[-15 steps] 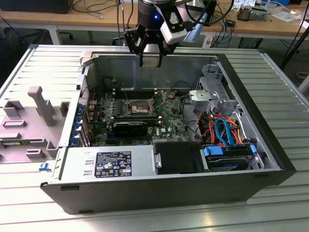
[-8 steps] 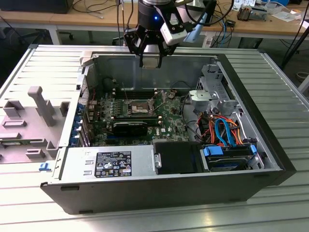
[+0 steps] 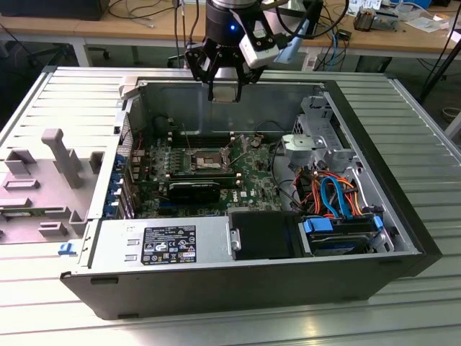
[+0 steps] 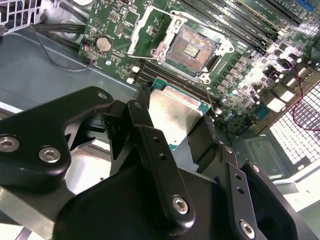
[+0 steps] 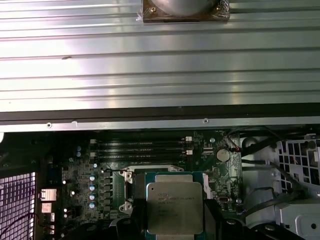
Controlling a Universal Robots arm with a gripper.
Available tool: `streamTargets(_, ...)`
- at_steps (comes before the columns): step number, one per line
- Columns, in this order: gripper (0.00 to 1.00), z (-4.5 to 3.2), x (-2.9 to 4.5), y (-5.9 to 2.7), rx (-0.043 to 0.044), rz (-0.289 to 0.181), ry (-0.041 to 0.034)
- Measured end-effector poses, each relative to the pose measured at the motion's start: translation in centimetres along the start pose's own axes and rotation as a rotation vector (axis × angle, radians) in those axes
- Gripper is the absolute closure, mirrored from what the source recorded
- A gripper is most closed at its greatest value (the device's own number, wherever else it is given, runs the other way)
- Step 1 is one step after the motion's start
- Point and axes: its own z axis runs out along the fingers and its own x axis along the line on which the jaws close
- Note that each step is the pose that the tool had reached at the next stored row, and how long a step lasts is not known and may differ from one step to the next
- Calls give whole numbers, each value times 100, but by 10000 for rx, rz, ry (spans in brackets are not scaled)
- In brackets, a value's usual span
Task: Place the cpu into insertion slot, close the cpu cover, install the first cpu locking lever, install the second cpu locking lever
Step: 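Place the cpu into insertion slot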
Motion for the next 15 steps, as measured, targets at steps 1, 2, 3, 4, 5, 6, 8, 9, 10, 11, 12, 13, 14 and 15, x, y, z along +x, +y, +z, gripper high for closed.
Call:
streamTargets(1,45,1,0,-1,0,0,0)
streamTargets(2,45,2,0,-2,0,0,0)
streamTargets(3,45,4,0,-4,0,1,0)
streamTargets(4,45,6,0,-5,0,1,0)
streamTargets(5,45,7,0,-6,0,0,0)
streamTargets(6,45,8,0,-7,0,0,0)
streamTargets(8,45,11,0,-8,0,0,0)
streamTargets(9,45,13,0,-10,0,0,0)
streamTargets(10,45,14,0,-11,0,0,0)
streamTargets(11,45,15,0,-12,0,0,0)
streamTargets(12,45,16,-1,-13,-1,0,-1)
streamTargets(13,45,17,-1,-15,0,0,0)
streamTargets(14,45,19,-1,-17,-1,0,-1)
streamTargets(15,45,19,-1,-18,-1,0,-1)
